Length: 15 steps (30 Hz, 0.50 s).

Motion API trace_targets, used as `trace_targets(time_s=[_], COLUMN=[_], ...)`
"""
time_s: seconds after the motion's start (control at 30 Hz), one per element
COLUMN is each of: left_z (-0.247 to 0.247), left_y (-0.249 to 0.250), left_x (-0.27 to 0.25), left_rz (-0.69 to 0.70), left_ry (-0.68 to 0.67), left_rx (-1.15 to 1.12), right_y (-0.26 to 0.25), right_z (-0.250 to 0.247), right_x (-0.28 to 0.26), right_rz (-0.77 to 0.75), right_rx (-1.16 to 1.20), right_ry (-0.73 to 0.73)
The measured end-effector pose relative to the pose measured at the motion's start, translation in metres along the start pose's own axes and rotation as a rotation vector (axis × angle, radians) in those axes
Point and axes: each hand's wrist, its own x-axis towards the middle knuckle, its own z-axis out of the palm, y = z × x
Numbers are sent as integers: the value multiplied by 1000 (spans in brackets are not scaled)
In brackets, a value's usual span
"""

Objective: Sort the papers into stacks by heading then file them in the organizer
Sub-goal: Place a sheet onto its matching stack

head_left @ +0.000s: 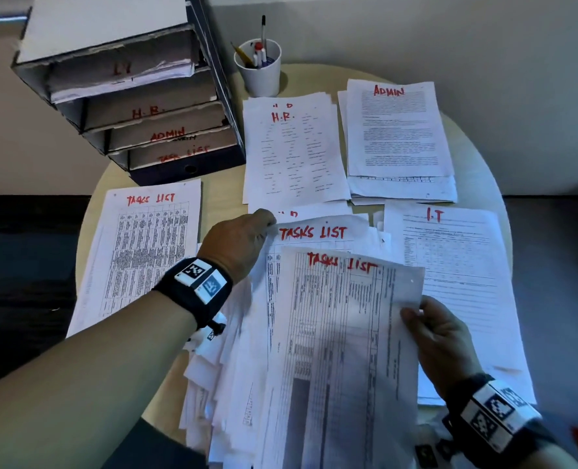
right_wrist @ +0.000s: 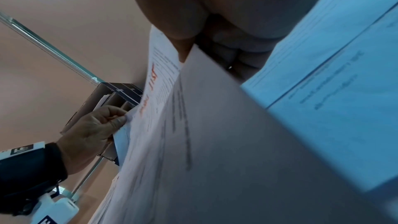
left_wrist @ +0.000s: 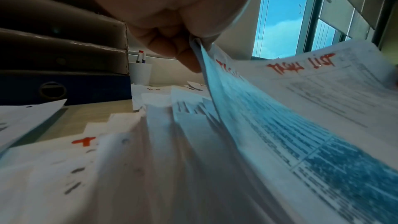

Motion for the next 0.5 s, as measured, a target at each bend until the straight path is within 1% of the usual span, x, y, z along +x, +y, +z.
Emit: trace_targets(time_s=[0.07, 0.13, 0.17, 0.2, 0.23, 0.3, 0.4, 0.5], left_z=[-3, -7, -9, -12, -16, -23, -30, -36], left_y=[-2, -1, 1, 7, 15, 33, 51, 54], left_x=[-1, -1, -3, -8, -16, -38, -64, -64], left_rz=[-4, 48, 78, 82, 55, 12, 109, 107], left_ry=[-29, -10, 3, -18, -56, -158, -222, -302], left_rx=[14, 23, -25, -123, -237, -393, -515, -611], right_y=[0, 0, 0, -1, -1, -6, -15, -22], right_z=[0, 0, -1, -2, -2, -1, 2, 5], right_x=[-1, -2, -3, -3, -3, -3, 0, 7], right_rz=[-17, -60, -89, -111, -127, -147, -154, -145], right_rx=[-3, -29, -55, -74, -77, -75, -71, -54], right_ry=[-22, -66, -90, -110, -123, -116, -118, -139])
